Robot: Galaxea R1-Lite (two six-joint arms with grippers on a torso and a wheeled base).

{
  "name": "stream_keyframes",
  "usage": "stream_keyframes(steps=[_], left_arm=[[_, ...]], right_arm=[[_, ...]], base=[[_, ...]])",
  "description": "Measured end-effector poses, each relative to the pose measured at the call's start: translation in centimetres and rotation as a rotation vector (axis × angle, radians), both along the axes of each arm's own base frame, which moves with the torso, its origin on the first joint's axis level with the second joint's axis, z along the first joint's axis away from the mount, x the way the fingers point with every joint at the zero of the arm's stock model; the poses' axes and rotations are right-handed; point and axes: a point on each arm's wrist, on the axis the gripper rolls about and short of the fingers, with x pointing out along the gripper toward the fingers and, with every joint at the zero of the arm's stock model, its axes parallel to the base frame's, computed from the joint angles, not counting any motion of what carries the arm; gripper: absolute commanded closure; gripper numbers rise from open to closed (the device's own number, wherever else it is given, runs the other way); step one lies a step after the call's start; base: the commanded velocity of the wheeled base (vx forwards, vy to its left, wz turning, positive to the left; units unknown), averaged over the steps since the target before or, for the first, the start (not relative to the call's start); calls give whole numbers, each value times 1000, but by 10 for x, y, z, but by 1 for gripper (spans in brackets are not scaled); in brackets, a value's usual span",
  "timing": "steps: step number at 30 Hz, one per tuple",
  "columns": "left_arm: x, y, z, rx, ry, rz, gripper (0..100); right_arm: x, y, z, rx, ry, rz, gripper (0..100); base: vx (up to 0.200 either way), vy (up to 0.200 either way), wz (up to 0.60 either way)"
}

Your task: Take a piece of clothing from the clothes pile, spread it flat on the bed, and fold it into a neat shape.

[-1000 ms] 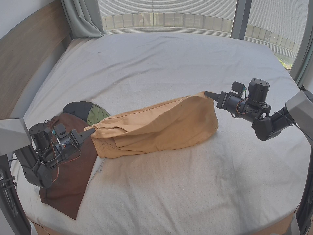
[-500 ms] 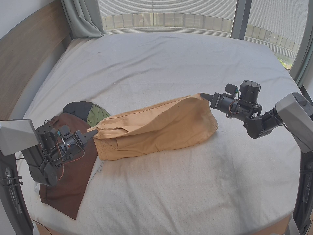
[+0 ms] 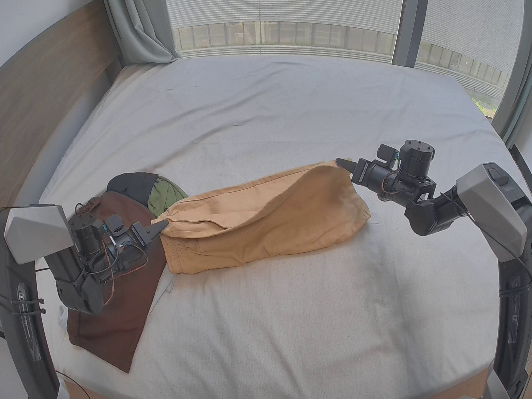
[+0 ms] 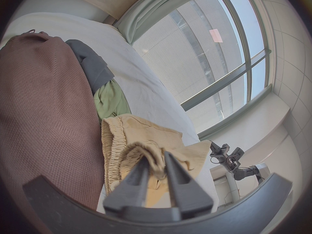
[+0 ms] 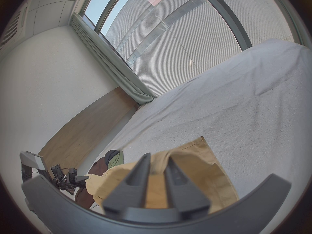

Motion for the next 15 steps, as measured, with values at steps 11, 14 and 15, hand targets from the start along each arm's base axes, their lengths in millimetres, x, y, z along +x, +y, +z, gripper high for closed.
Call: stream_keyframes(steps=[11,14,15], left_arm=[[3,3,2,-7,-8,16,0],[3,4,3,-6,-11,17,0],[2,4,3,-6,-12,18,0]], right_arm=[[5,5,-11,18,-10,-52,0],[4,5,-13,17,2,-52,0],[3,5,-14,16,6,-50,0]], base=[[0,0,0],[0,0,0],[0,0,0]])
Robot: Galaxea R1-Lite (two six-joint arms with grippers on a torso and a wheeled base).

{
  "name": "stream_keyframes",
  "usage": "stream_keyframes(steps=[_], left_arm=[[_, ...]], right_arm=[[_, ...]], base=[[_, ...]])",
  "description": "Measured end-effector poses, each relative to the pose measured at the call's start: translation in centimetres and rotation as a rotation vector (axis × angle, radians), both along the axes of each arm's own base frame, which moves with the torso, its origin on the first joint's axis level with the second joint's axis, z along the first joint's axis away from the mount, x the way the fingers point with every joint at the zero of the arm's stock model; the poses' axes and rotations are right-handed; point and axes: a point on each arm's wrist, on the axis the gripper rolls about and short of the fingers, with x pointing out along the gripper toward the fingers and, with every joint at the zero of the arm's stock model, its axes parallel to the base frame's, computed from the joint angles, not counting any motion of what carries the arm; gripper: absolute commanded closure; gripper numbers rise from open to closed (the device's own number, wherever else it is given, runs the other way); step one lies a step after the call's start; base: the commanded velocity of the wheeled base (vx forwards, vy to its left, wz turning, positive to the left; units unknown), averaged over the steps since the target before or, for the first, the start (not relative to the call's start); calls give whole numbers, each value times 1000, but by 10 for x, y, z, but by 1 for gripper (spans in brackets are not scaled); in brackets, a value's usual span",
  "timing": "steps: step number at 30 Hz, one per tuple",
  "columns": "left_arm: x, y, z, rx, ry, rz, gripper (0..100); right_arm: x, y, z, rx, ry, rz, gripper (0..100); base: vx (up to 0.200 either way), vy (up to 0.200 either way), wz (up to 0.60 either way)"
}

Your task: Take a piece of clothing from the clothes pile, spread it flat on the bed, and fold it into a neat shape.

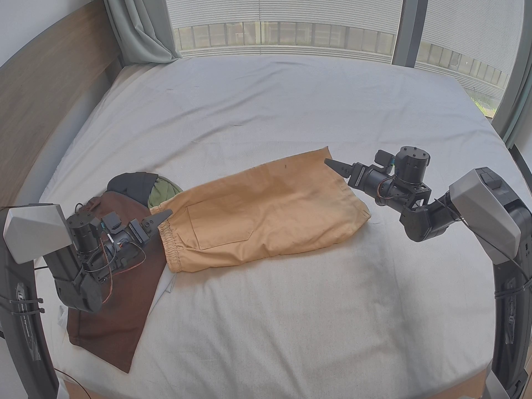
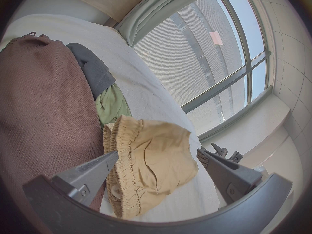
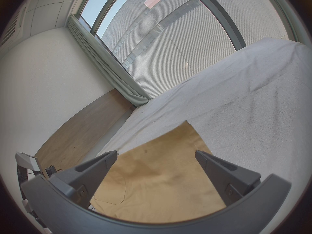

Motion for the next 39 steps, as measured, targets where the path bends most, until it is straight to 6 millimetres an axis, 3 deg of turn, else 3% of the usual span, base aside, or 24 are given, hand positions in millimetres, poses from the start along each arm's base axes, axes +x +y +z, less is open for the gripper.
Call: stream_keyframes(steps=[22,39], left_arm=[[-6,1,24,-8,-52,1,0],[-10,-3,28,-2,-58,-10,0]], right_arm=[[-21,15,1,-11,44,40,0],[-48,10,-22,-32,112,45,0]], base=[[0,0,0],[0,0,0]])
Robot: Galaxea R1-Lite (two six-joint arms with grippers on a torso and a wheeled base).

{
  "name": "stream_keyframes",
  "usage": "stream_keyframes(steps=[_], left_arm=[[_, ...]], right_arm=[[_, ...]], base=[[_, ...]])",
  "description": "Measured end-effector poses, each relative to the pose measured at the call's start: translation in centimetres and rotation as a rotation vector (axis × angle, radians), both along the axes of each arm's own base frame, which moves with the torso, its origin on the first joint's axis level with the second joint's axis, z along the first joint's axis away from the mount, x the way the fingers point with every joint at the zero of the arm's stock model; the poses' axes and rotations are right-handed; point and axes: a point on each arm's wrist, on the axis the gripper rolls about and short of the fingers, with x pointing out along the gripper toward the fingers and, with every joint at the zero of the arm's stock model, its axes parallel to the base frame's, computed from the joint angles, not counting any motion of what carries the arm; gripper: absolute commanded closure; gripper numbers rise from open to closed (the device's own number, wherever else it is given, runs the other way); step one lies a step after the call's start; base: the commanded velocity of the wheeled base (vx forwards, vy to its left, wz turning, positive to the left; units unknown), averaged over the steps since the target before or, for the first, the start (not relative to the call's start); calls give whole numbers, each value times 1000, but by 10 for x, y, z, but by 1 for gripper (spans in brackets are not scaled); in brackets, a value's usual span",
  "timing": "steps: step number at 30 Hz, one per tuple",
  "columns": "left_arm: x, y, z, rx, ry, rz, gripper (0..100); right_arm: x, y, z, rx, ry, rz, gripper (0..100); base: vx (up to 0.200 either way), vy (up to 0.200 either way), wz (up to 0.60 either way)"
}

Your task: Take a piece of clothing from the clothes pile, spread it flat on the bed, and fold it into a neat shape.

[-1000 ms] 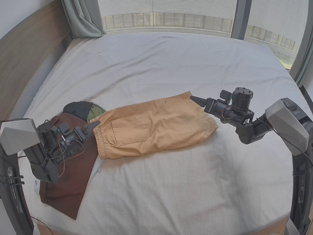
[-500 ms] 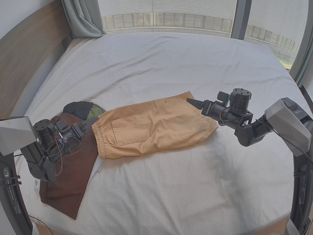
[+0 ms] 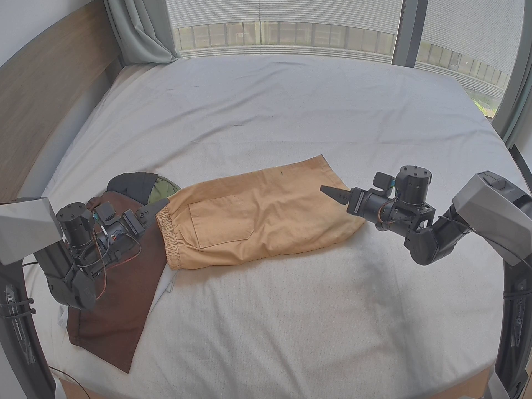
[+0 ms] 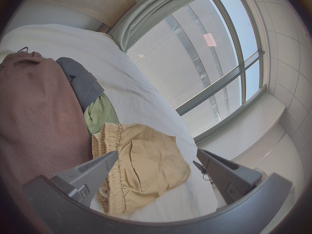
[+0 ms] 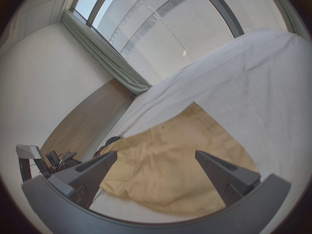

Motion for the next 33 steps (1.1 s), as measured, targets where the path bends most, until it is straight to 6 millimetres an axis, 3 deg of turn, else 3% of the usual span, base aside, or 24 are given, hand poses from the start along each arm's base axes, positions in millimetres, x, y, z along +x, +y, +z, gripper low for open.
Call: stream_keyframes(steps=[15,33], left_arm=[[-7,-2,5,81,-51,-6,0],[-12,-3,4,208,-110,-13,0]], right_arm=[[-39,-11,-38,-30,100,1,0],[-44,-6,-70,-53,173,14,0]], base=[[0,0,0],[0,0,0]])
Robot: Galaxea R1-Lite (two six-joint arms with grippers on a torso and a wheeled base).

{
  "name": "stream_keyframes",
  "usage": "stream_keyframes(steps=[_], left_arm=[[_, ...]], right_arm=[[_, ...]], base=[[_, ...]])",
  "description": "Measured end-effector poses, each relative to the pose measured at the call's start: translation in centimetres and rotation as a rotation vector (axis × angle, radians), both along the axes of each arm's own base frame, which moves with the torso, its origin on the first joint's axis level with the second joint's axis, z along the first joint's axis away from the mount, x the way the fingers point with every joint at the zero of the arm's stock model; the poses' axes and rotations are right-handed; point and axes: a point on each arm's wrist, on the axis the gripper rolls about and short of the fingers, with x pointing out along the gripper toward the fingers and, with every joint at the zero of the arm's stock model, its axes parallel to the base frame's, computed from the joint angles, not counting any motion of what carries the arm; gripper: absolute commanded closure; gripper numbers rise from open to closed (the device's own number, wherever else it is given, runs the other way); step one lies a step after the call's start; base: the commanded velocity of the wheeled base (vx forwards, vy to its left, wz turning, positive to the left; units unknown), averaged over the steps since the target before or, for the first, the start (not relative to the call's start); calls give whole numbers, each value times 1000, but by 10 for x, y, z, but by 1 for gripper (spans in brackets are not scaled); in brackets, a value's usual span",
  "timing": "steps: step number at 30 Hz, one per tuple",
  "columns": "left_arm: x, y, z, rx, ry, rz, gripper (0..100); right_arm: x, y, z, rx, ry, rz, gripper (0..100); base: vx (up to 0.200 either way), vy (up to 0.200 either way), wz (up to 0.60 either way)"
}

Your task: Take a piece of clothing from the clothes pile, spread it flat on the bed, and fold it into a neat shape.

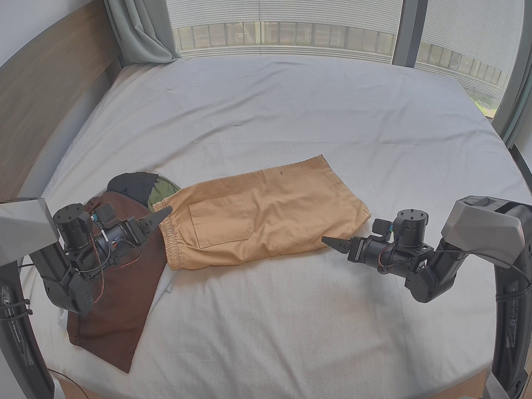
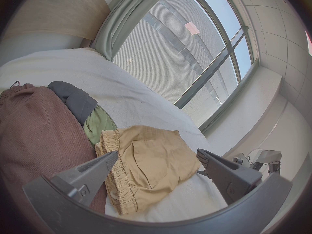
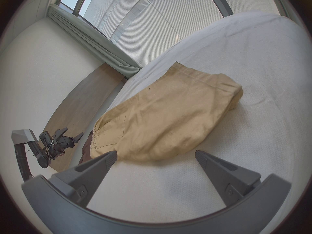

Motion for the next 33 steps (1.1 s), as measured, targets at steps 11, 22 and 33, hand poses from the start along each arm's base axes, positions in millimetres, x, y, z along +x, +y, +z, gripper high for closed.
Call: stream_keyframes(steps=[11,22,33], left_arm=[[-2,0,4,5,-11,0,0],[-4,-3,8,5,-21,-9,0],[-4,-2,7,4,-19,-9,0]], right_arm=[[5,2,-9,-2,8,0,0],[16,17,-19,-1,-7,1,0],[29,46,-27,84,7,-6,0]], base=[[0,0,0],[0,0,0],[0,0,0]])
